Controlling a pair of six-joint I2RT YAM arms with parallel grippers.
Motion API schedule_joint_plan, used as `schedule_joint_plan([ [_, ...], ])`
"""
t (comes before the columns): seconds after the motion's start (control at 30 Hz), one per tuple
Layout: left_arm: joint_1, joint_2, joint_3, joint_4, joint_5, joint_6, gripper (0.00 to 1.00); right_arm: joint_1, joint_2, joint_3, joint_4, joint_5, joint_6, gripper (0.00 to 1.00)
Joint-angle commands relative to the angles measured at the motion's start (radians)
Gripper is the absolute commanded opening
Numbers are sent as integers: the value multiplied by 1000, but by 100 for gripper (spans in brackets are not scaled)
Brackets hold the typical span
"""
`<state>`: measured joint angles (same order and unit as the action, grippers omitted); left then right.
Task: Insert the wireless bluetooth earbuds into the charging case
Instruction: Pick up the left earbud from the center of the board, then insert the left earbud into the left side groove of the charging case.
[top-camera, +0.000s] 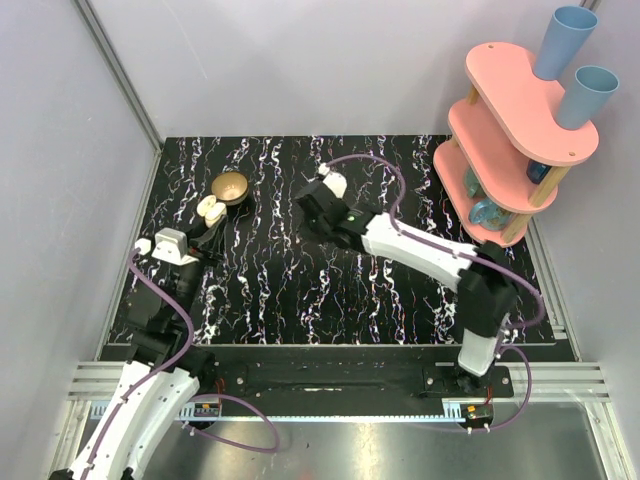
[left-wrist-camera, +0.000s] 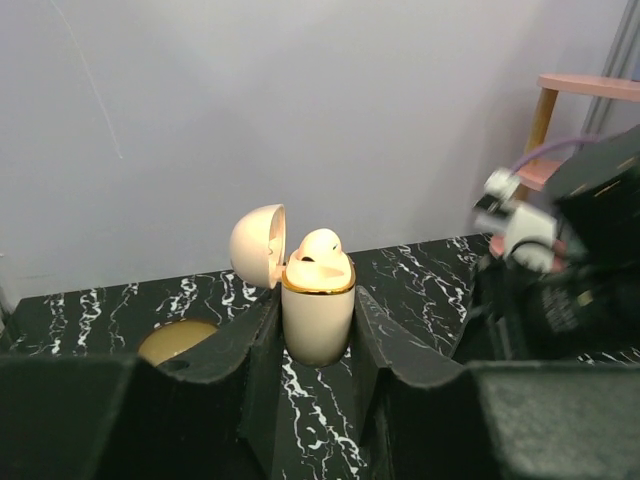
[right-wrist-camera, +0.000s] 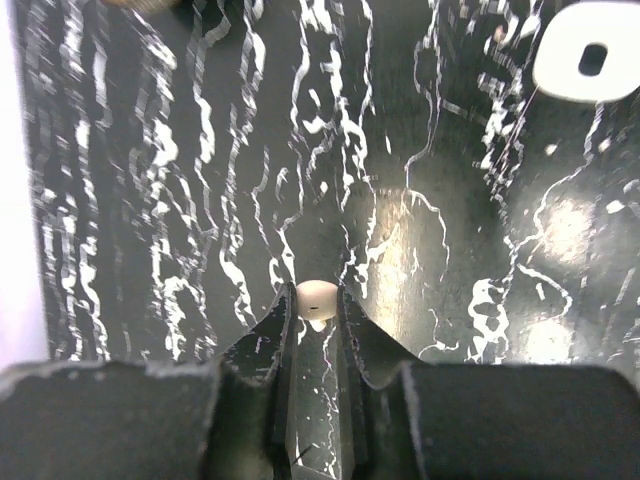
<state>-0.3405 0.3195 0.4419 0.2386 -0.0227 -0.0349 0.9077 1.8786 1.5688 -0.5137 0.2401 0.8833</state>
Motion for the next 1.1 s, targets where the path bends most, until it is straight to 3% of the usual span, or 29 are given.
schedule_joint_plan([
  [0.0, 5, 50, 63, 85, 79, -36, 0, -4, -206, -102, 190, 166, -102, 0],
  [0.23, 5, 122, 67, 192, 211, -83, 0, -6, -465, -289, 487, 160, -231, 0],
  [0.53, 5, 213, 35, 409, 388, -157, 0, -6, -631, -351, 717, 41, -331, 0],
  [0.77, 5, 302, 34, 576, 497, -226, 0, -4, -625, -291, 767, -133, -356, 0],
  [1.07, 1, 359, 41, 634, 540, -264, 0, 8, -599, -266, 851, -323, -385, 0],
])
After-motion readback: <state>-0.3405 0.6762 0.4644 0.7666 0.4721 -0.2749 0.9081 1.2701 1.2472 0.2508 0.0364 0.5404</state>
